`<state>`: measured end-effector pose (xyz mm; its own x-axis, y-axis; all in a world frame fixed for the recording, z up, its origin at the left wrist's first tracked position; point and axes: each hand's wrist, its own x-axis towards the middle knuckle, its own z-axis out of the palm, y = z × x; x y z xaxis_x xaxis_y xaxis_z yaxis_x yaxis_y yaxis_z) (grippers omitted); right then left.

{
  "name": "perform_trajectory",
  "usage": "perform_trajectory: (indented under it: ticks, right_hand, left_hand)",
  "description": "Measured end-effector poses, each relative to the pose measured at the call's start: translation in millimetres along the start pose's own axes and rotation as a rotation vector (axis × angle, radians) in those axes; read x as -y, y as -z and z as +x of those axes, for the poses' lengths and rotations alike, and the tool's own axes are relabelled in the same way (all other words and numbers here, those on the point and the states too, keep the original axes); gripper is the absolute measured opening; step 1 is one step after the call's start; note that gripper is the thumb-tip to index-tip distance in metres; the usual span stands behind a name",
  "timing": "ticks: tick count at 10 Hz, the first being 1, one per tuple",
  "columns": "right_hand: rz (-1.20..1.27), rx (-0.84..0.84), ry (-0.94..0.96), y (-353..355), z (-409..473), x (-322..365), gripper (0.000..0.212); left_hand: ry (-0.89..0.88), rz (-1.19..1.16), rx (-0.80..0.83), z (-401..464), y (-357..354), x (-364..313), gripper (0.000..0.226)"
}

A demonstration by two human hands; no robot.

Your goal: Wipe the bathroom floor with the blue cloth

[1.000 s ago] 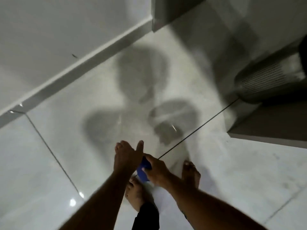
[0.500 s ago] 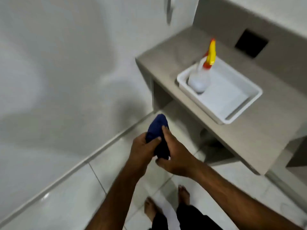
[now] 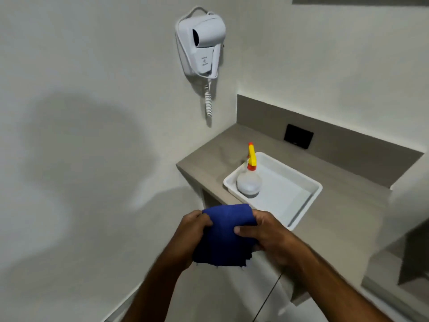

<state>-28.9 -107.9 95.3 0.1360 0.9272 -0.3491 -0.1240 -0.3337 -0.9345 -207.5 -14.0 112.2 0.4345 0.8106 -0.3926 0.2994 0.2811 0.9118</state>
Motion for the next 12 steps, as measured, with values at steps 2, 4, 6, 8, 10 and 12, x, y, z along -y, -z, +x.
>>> perform_trajectory:
  ticks: [2,4,6,8,10,12]
  right_hand:
    - [-0.185,-0.341,-0.013,78,22,27,0.029]
    - [-0.380,-0.512,-0.138,174,76,22,0.035]
    - [-0.659,-0.448,-0.313,223,139,-20,0.034]
    - [-0.799,-0.316,-0.309,219,168,-60,0.023]
    - [-1.108,-0.352,-0.233,208,157,-51,0.033]
    - [-1.116,-0.610,0.159,181,136,41,0.040]
  left_hand:
    - [-0.133,0.265,-0.064,57,-70,-26,0.029]
    - [-0.137,0.537,-0.091,137,-163,-27,0.034]
    - [-0.008,0.828,-0.056,188,-217,2,0.041]
    - [0.014,1.157,-0.092,198,-227,20,0.020]
    - [-0.079,1.437,-0.160,185,-222,16,0.024]
    - [-0.517,1.538,-0.435,154,-141,-49,0.014]
